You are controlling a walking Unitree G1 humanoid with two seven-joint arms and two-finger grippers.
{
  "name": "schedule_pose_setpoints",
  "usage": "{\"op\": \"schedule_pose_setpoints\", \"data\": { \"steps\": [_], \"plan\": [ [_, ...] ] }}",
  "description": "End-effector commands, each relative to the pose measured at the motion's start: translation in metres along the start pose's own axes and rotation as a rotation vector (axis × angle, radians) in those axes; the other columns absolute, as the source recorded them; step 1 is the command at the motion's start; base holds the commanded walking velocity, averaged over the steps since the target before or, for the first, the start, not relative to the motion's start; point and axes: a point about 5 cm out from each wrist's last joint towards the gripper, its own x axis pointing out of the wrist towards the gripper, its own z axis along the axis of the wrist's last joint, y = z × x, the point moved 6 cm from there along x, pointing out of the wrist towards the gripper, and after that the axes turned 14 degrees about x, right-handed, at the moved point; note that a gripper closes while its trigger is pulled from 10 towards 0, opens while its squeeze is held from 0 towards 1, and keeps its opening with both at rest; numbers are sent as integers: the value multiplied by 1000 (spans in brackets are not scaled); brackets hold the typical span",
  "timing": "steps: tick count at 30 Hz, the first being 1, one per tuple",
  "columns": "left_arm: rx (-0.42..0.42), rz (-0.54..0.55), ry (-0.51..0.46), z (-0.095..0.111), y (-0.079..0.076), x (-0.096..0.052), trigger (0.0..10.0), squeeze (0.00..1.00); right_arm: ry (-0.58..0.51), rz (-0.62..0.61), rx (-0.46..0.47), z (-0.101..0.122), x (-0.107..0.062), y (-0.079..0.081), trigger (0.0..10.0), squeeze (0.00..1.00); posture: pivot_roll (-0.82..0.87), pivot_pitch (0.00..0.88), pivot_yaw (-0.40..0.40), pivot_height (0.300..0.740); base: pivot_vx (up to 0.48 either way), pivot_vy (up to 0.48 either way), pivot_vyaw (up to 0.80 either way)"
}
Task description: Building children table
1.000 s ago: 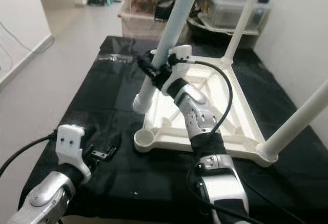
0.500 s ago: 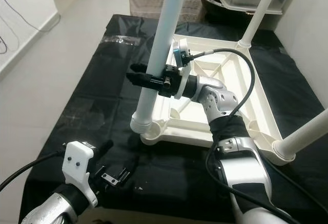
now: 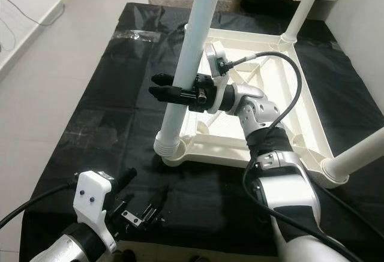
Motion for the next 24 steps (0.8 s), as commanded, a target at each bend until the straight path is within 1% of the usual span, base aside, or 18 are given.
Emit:
{"op": "schedule_pose_setpoints", "data": {
  "steps": [1, 5, 8, 16, 17, 18, 19, 21, 22, 23, 24],
  "plan": [
    [9, 2, 19, -1, -1, -3, 10000, 0, 104, -13, 5, -22, -1, -4, 10000, 0, 120, 288, -73, 740, 0, 0, 0],
    [12, 8, 20, -1, 0, -3, 10000, 0, 123, 18, -2, -25, 3, -1, 10000, 0, 118, 290, -75, 740, 0, 0, 0],
    [15, 10, 19, 0, 0, -3, 10000, 0, 149, 11, -17, -30, 4, -3, 10000, 0, 119, 291, -77, 740, 0, 0, 0],
    [18, 13, 21, 0, 0, -3, 10000, 0, 150, 17, -19, -29, 5, -2, 10000, 0, 122, 294, -78, 740, 0, 0, 0],
    [24, 12, 23, 0, -1, -3, 10000, 0, 208, 64, -91, -31, 11, 4, 10000, 0, 121, 296, -77, 740, 0, 0, 0],
    [24, 12, 23, 0, -1, -3, 10000, 0, 208, 64, -91, -31, 11, 4, 10000, 0, 121, 296, -77, 740, 0, 0, 0],
    [27, 11, 23, 0, -1, -2, 10000, 0, 242, 95, -134, -33, 16, 8, 10000, 0, 119, 297, -77, 740, 0, 0, 0],
    [27, 11, 23, 0, -1, -2, 10000, 0, 242, 95, -134, -33, 16, 8, 10000, 0, 119, 297, -77, 740, 0, 0, 0],
    [29, 11, 24, 0, -1, -2, 10000, 0, 269, 119, -173, -34, 21, 11, 10000, 0, 119, 297, -77, 740, 0, 0, 0],
    [29, 11, 24, 0, -1, -2, 10000, 0, 269, 119, -173, -34, 21, 11, 10000, 0, 119, 297, -77, 740, 0, 0, 0],
    [29, 11, 25, 0, -1, -2, 10000, 0, 291, 137, -203, -35, 25, 13, 10000, 0, 119, 297, -77, 740, 0, 0, 0]
  ]
}}
